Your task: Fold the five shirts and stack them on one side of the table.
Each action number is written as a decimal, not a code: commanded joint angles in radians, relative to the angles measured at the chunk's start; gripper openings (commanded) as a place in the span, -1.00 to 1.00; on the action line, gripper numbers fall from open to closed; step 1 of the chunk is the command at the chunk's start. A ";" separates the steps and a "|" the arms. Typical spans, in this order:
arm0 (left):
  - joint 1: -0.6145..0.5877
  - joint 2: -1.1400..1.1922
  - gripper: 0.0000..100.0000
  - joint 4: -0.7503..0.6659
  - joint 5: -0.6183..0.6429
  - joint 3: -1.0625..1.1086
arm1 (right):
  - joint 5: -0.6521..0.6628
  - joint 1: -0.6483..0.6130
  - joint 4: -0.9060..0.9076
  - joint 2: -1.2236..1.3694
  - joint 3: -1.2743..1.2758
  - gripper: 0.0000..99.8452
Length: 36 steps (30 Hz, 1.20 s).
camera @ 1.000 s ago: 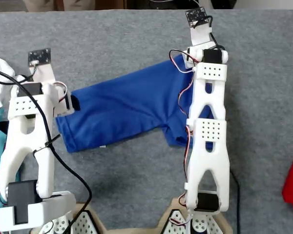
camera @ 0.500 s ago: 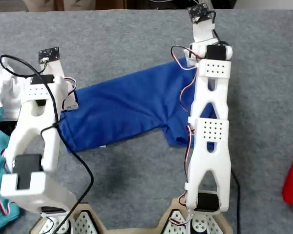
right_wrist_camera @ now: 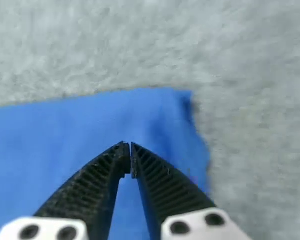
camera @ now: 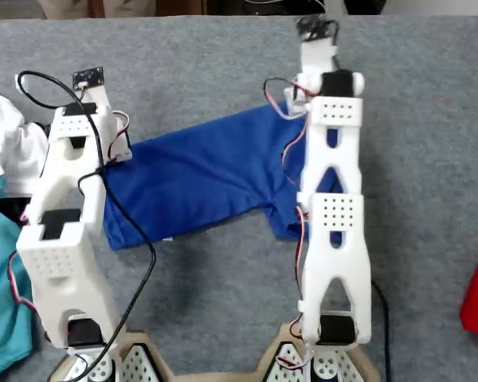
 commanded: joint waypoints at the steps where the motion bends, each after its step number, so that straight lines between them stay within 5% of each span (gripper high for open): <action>1: -0.055 0.067 -0.96 -0.002 -0.002 -0.141 | -0.011 0.005 -0.071 0.047 -0.045 -0.97; 16: -0.137 0.394 -0.96 0.325 -0.038 -0.770 | -0.005 0.056 -0.321 0.160 -0.054 -0.97; 22: -0.106 0.437 -0.95 0.546 -0.098 -1.025 | 0.011 0.050 -0.189 0.021 -0.056 -0.99; 29: -0.058 0.430 -0.96 0.664 -0.152 -1.235 | 0.295 0.025 0.092 -0.191 -0.056 -0.81; 36: -0.054 0.211 -0.96 0.667 -0.135 -1.082 | 0.445 -0.016 0.229 -0.360 -0.056 -0.79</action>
